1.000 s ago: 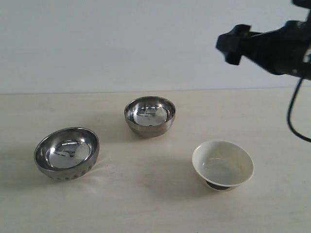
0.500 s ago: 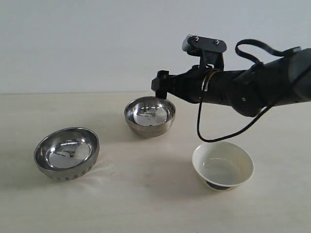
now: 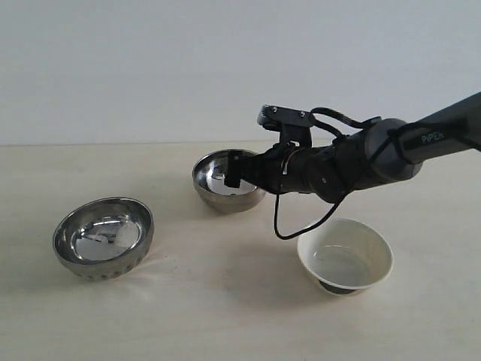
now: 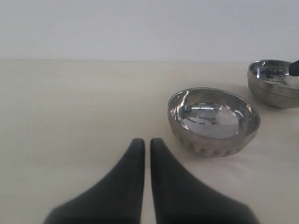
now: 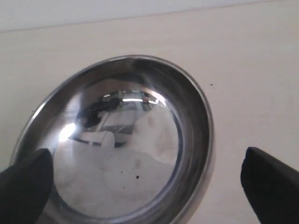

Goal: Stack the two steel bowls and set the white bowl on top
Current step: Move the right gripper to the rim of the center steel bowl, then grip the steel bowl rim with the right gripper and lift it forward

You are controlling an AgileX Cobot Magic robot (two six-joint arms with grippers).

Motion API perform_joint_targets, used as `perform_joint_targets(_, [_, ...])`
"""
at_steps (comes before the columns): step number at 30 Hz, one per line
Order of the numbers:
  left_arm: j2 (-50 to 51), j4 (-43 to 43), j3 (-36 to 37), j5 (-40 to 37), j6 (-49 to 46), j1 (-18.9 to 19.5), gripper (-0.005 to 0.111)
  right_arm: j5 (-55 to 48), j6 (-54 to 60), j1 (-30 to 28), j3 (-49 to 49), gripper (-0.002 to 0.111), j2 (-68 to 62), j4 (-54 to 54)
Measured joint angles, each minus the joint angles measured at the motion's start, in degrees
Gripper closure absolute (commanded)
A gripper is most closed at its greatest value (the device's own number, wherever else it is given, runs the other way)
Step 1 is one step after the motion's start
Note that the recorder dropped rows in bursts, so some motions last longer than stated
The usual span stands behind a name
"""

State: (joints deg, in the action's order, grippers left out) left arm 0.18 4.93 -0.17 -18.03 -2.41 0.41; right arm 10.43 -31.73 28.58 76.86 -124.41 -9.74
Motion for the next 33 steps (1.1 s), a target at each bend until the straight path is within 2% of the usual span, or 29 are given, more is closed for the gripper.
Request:
perform_joint_targets(30, [0.0,0.0,0.0,0.0,0.0,0.0,0.103,-2.4,-0.2,0.0,1.8,0.005,-3.6,0.2])
perform_joint_targets(33, [0.0,0.0,0.0,0.0,0.0,0.0,0.103,-2.7,-0.2,0.0,1.8,0.013,-3.6,0.2])
